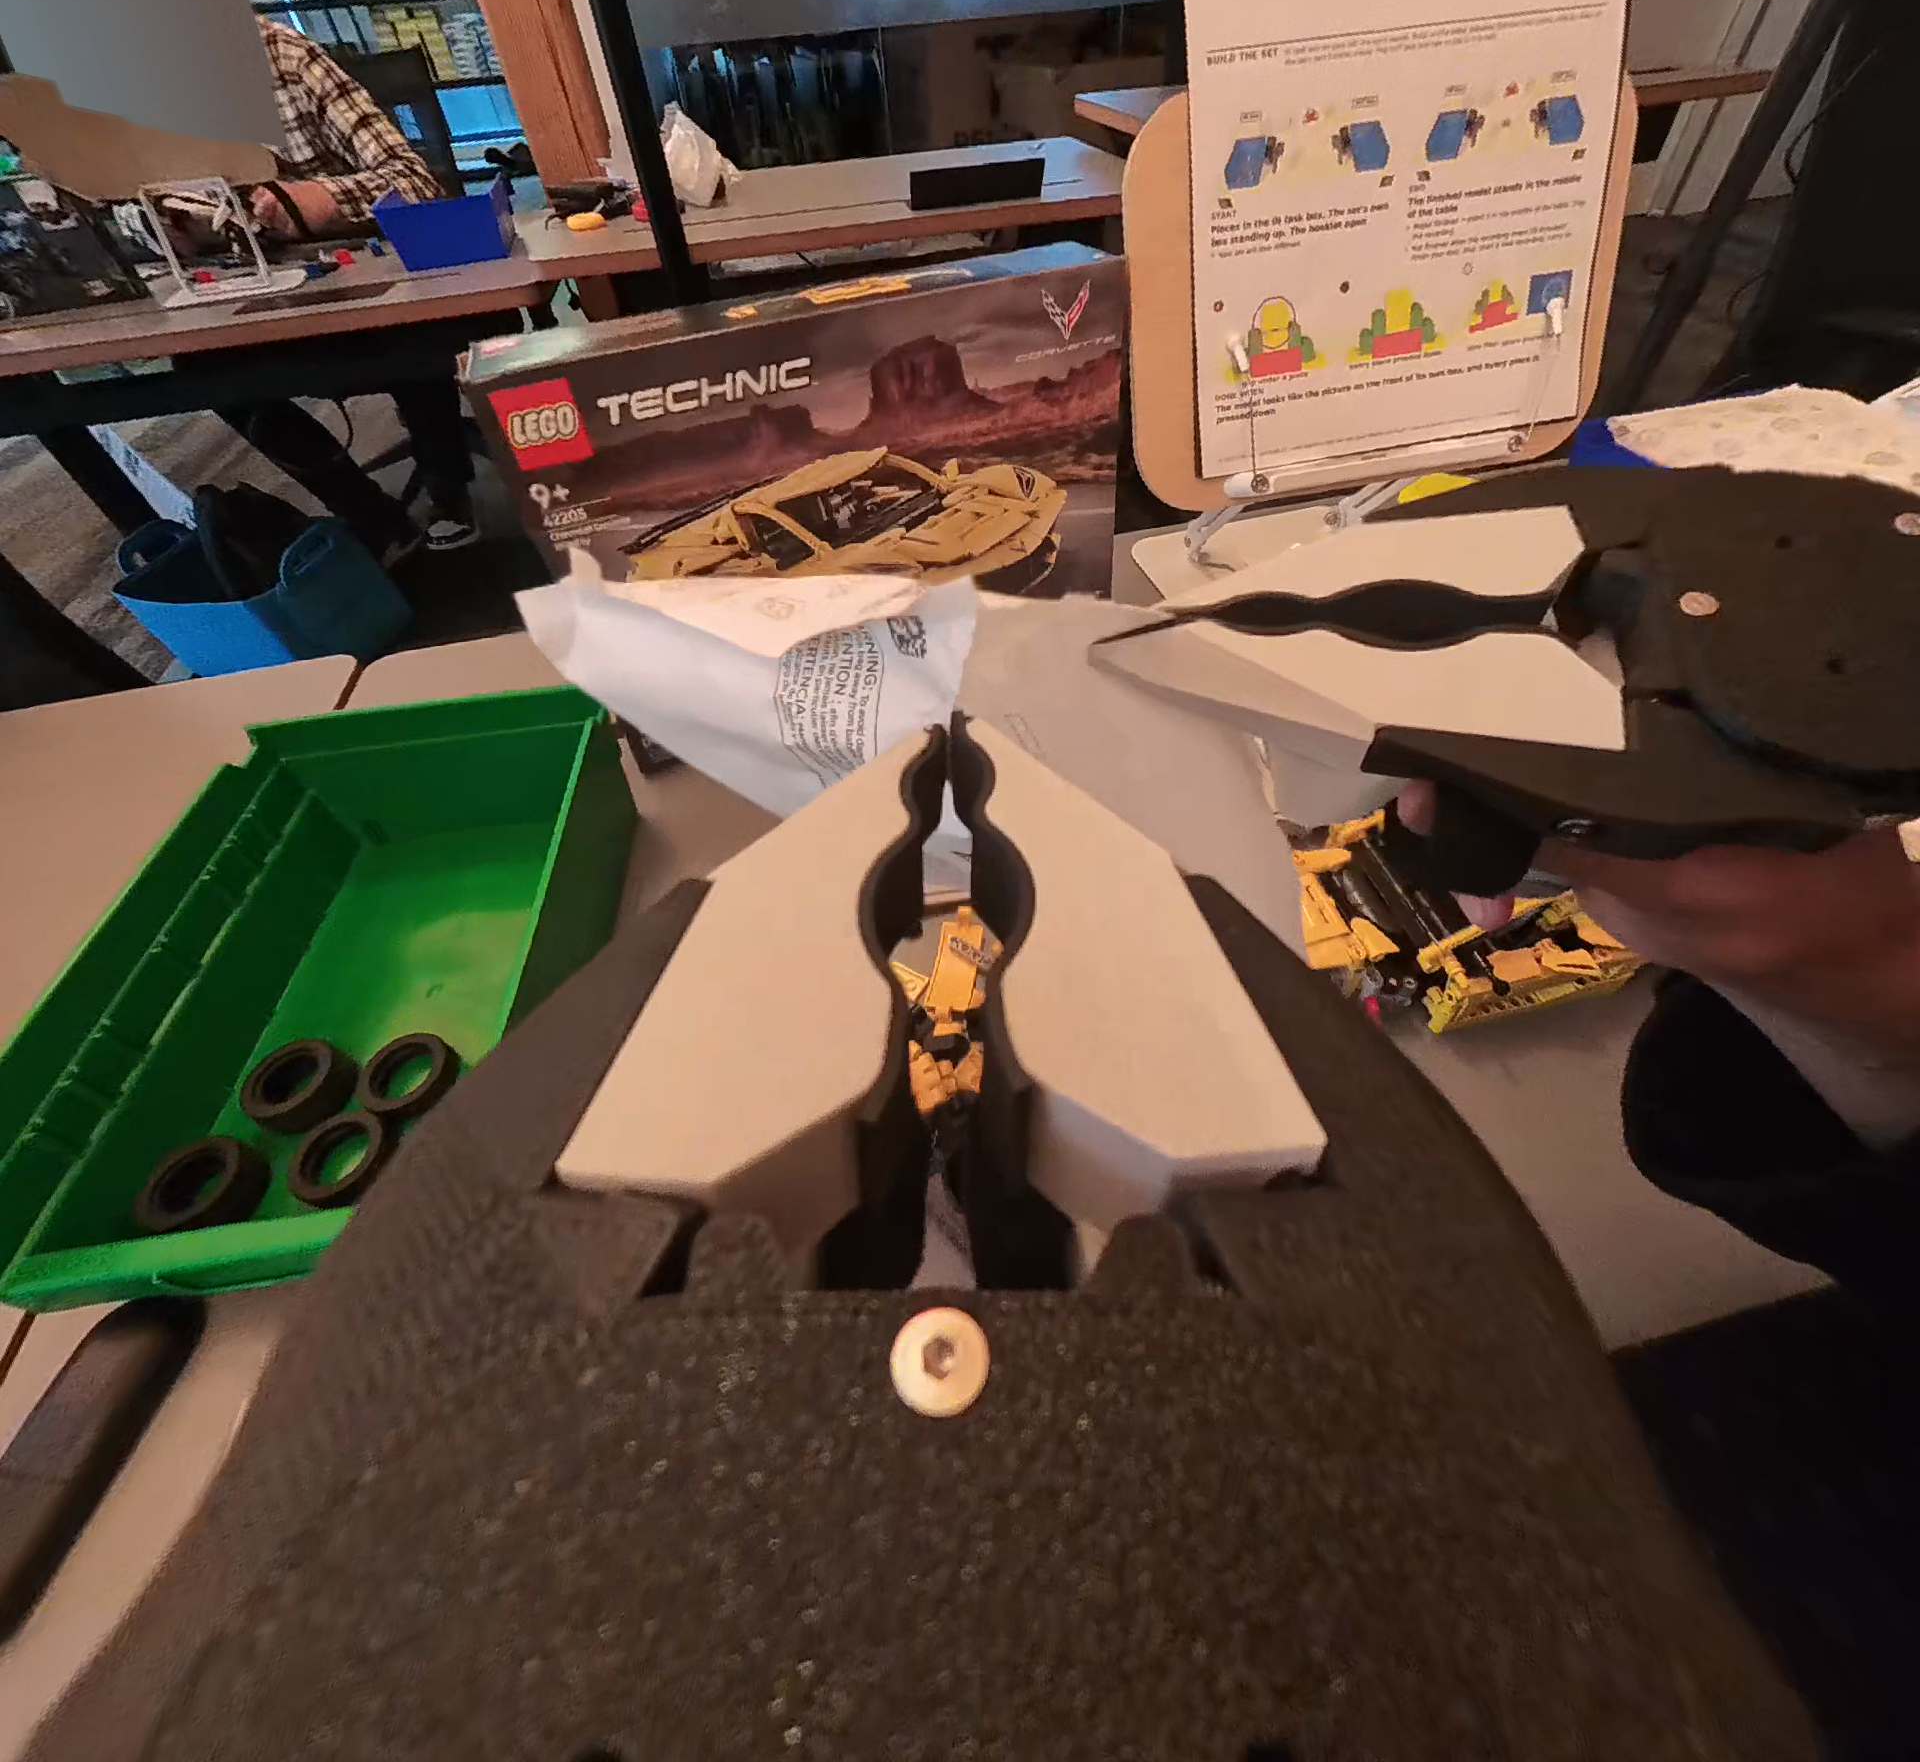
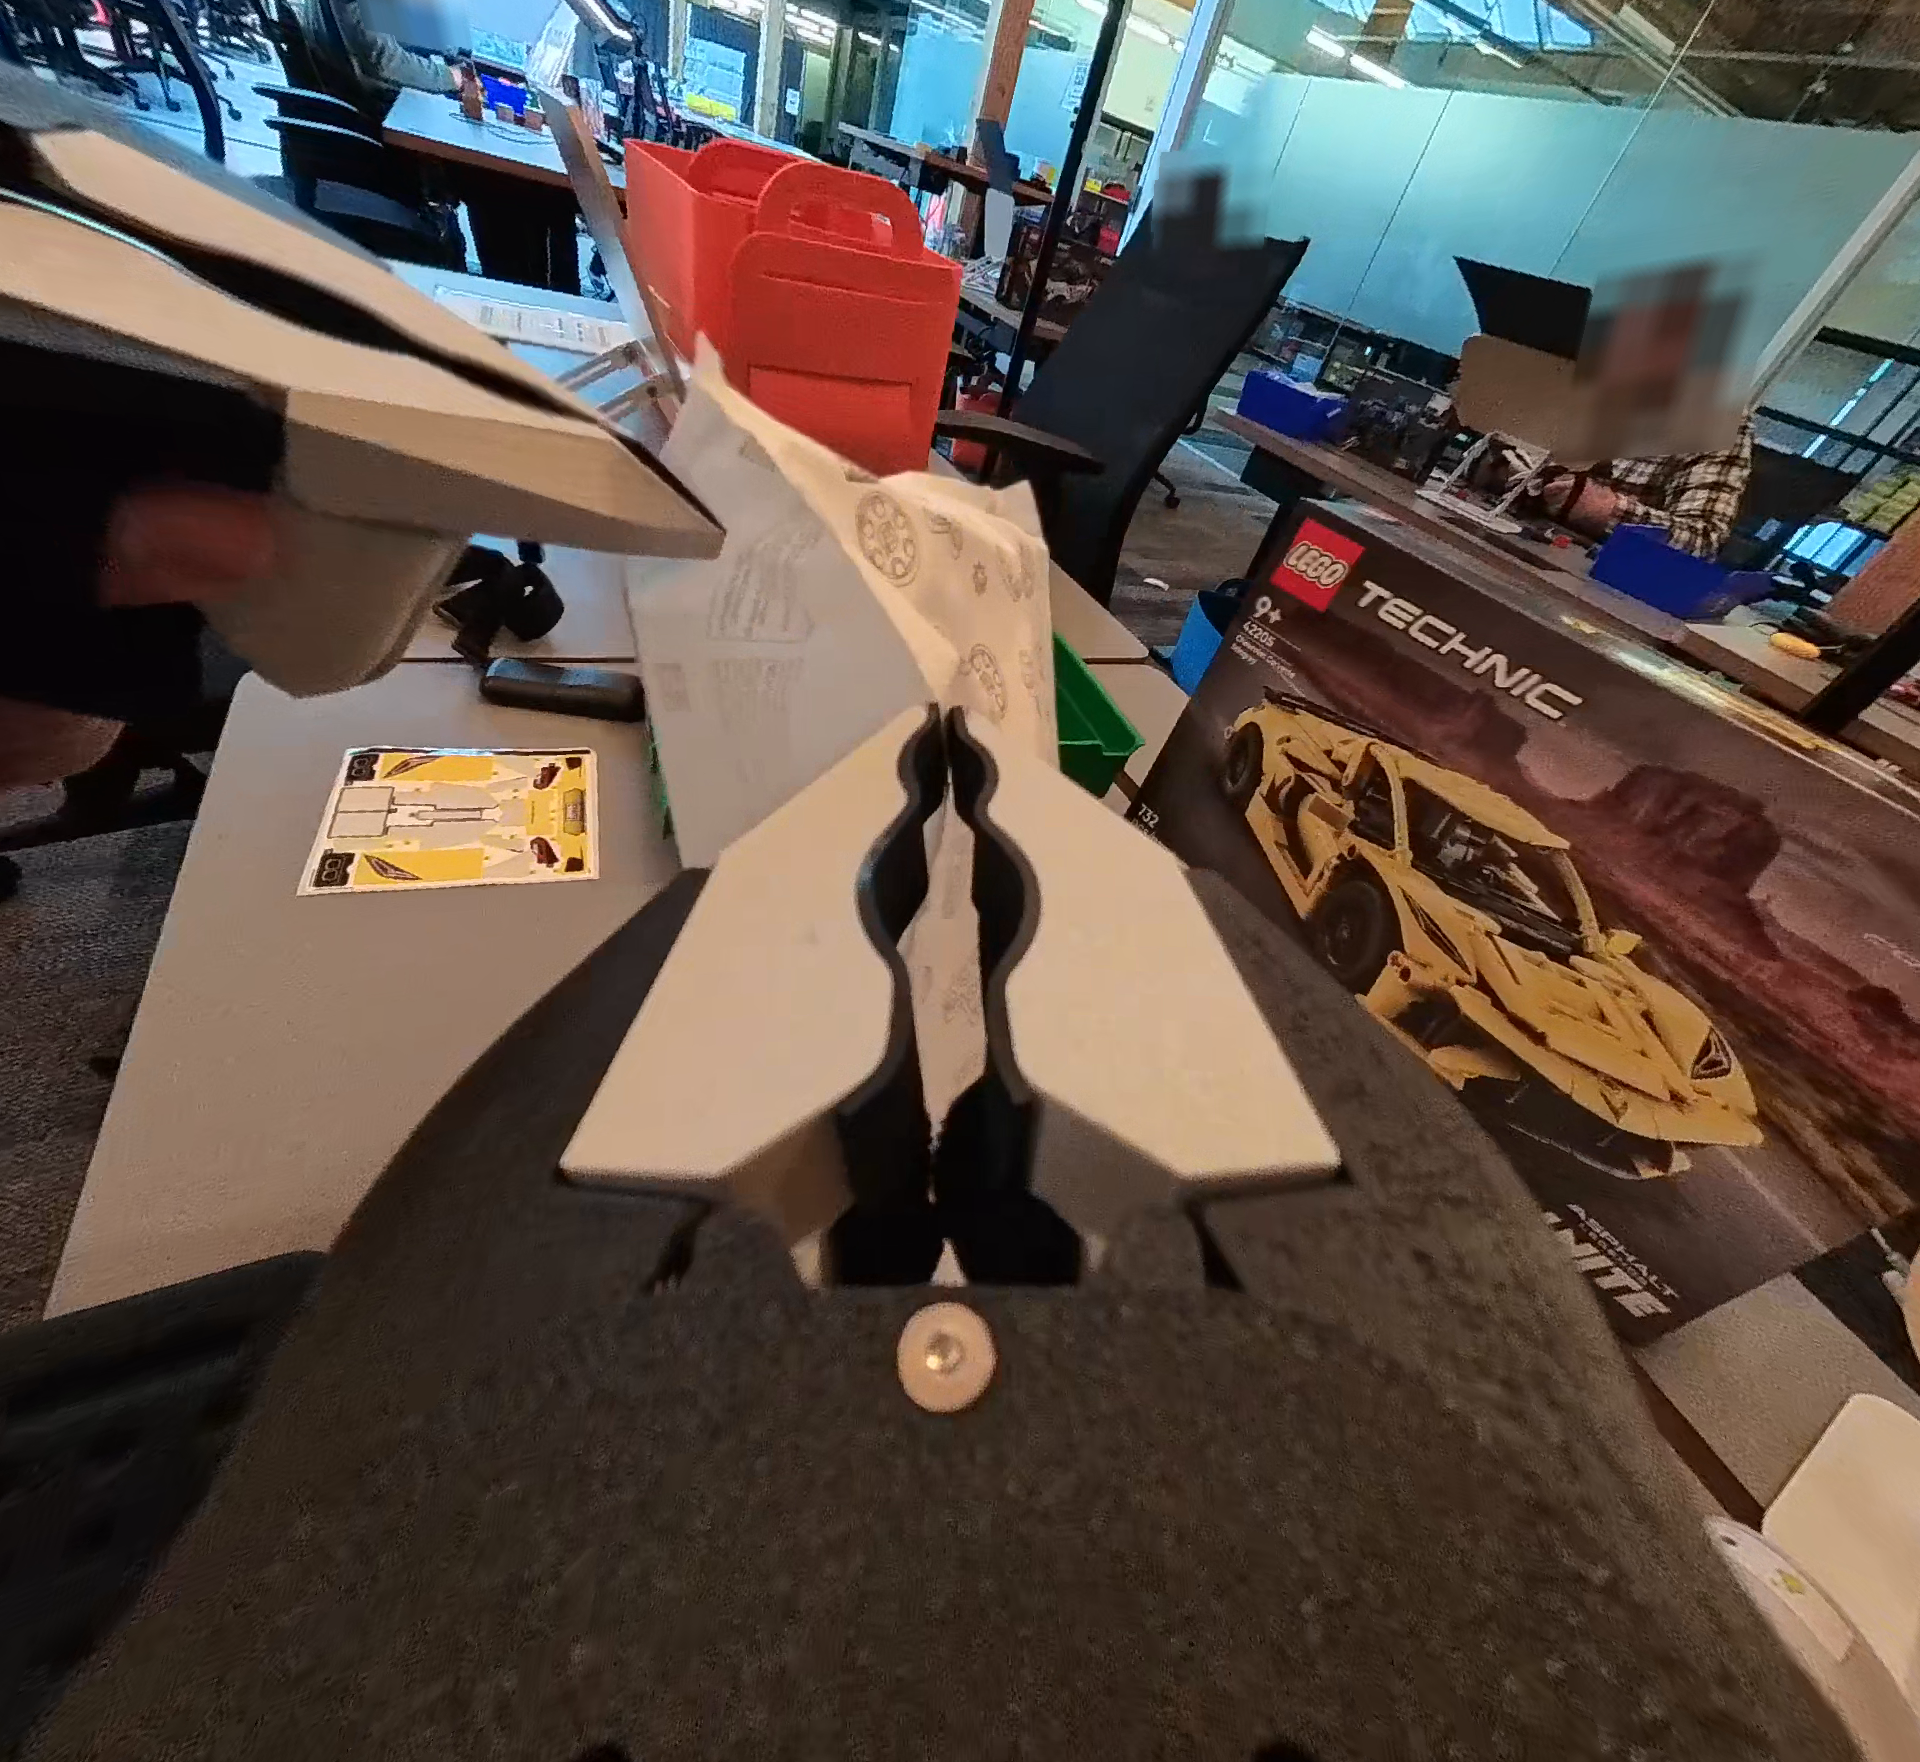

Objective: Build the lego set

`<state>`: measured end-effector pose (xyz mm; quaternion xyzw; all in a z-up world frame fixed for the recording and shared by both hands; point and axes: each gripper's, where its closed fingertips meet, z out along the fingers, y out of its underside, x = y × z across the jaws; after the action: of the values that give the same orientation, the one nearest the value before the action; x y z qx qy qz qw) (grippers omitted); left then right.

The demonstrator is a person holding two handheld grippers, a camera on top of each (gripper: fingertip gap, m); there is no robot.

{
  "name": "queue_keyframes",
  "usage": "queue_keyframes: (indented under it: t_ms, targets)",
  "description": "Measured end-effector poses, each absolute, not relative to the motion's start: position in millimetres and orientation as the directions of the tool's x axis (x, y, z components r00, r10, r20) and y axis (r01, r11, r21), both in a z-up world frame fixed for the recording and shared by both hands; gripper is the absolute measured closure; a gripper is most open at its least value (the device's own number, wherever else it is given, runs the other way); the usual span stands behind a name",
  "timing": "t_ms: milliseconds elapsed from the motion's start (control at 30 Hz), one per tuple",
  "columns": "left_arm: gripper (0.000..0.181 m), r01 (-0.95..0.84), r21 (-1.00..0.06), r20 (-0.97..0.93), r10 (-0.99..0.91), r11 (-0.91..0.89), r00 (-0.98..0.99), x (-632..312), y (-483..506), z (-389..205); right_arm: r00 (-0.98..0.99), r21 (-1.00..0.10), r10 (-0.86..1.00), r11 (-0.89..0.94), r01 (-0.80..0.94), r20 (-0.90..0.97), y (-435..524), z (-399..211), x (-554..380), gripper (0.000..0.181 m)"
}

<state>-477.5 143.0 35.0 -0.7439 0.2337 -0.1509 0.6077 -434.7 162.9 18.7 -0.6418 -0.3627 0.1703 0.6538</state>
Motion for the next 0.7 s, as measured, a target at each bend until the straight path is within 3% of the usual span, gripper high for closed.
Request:
queue_keyframes:
  t_ms: [267, 400, 433, 533, 700]
  targets:
    - [0.181, -0.158, -0.976, -0.053, -0.548, -0.147, 0.835, -480, 110, 27, 0.642, -0.953, 0.705, 0.202, 0.228, 0.303, 147, 25, -440, 0.181]
    - [0.175, -0.116, -0.99, -0.049, -0.589, -0.076, 0.806, -470, 99, 31, 0.667, -0.927, 0.645, 0.226, 0.299, 0.373, 158, 27, -429, 0.181]
    - [0.165, -0.088, -0.995, -0.043, -0.601, -0.047, 0.798, -467, 96, 33, 0.693, -0.906, 0.585, 0.227, 0.358, 0.421, 167, 29, -412, 0.181]
    - [0.164, -0.099, -0.993, -0.025, -0.686, -0.069, 0.727, -462, 85, 11, 0.782, -0.863, 0.367, 0.167, 0.477, 0.504, 187, 56, -322, 0.181]
    - [0.164, -0.152, -0.956, 0.06, -0.672, -0.252, 0.738, -500, 98, -61, 0.878, -0.868, 0.151, -0.148, 0.474, 0.454, 186, 90, -107, 0.181]
